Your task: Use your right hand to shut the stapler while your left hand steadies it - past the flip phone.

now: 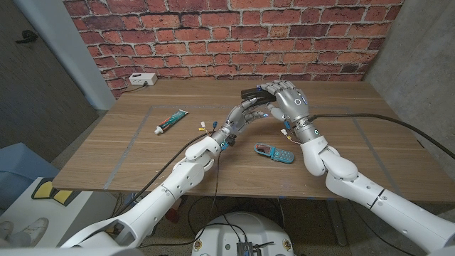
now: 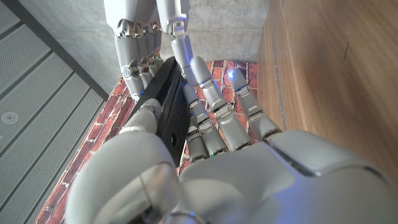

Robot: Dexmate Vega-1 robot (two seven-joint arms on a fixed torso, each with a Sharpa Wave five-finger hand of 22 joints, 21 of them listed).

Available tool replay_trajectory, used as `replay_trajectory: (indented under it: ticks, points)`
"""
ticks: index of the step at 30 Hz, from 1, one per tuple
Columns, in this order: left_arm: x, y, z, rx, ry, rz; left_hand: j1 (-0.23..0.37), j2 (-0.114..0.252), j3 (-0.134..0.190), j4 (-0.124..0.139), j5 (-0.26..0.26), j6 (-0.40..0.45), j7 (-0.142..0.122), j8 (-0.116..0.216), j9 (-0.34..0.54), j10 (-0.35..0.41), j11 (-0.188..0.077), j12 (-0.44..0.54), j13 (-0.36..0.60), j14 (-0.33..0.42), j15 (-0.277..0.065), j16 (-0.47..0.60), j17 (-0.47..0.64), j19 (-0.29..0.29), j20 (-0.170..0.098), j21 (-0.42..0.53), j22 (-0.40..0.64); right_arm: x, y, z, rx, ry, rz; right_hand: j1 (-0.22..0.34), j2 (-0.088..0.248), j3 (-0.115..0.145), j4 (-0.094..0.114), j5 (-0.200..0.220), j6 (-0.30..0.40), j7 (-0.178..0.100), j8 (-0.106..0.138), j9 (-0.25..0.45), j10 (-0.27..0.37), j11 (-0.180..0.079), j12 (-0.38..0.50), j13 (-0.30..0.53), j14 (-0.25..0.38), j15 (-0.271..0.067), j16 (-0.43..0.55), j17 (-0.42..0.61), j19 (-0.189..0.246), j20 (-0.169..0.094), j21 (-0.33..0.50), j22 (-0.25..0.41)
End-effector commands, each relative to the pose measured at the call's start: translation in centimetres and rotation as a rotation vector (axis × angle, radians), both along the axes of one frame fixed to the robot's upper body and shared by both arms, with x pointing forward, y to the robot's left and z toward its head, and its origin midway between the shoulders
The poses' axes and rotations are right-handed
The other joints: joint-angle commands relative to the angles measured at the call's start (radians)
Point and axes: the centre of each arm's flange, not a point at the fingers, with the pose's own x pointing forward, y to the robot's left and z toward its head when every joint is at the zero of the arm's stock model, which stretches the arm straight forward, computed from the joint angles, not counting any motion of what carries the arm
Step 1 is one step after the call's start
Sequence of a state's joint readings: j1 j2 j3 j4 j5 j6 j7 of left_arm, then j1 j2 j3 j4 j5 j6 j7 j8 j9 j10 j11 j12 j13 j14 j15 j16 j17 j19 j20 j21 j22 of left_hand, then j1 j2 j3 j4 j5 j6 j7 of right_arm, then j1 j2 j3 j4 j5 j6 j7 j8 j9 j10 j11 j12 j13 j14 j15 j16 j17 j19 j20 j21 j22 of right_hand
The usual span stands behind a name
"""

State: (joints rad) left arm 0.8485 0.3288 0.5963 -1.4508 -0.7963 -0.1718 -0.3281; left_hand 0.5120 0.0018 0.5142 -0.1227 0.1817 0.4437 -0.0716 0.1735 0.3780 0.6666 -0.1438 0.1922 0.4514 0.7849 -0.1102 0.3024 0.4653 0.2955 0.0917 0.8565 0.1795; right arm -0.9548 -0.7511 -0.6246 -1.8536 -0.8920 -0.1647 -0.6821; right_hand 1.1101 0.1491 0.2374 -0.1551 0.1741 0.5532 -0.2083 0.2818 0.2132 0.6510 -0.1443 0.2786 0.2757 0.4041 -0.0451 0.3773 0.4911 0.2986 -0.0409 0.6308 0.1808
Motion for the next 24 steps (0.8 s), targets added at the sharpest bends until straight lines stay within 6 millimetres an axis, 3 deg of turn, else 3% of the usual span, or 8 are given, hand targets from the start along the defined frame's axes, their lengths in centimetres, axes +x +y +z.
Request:
replay_trajectory:
  ticks: [1,12,24]
  points:
    - [0.59,-0.17,0.25,0.09,-0.05,-0.064,-0.024,-0.018,-0.014,-0.006,-0.002,-0.063,0.0,0.007,-0.026,-0.151,0.056,-0.009,-0.016,-0.176,-0.01,-0.091,-0.038,-0.084,0.042,-0.045,0.005,0.32,-0.58,0.01,0.035,0.047,0.009,0.018,0.025,0.01,0.023,0.005,0.006,0.002,0.001,0.002,0.073,-0.063,0.004,0.002,0.009,-0.19,0.005,0.0,0.014,-0.067,0.004,0.001]
    - [0.8,-0.34,0.2,0.095,-0.052,-0.075,-0.029,-0.022,-0.021,-0.013,-0.003,-0.137,-0.012,0.0,-0.044,-0.224,0.064,-0.011,-0.025,-0.274,0.029,-0.118,-0.06,-0.127,0.062,-0.072,0.006,0.74,-1.22,0.13,0.066,0.081,0.015,0.02,0.024,0.011,0.023,0.005,0.015,0.007,0.0,0.002,0.087,-0.062,0.004,-0.001,0.011,-0.19,0.004,-0.002,0.015,-0.066,0.004,0.001]
    - [1.01,-0.31,-0.03,0.074,-0.044,-0.075,-0.02,-0.02,-0.03,-0.022,-0.004,-0.2,-0.011,0.002,-0.061,-0.282,0.063,-0.008,-0.034,-0.364,0.049,-0.124,-0.076,-0.171,0.072,-0.099,0.007,0.96,-1.3,0.2,0.071,0.092,0.033,0.02,0.029,0.015,0.027,0.006,0.052,0.012,0.006,0.003,0.134,-0.061,0.02,0.01,0.016,-0.191,0.003,-0.005,0.015,-0.063,0.004,0.002]
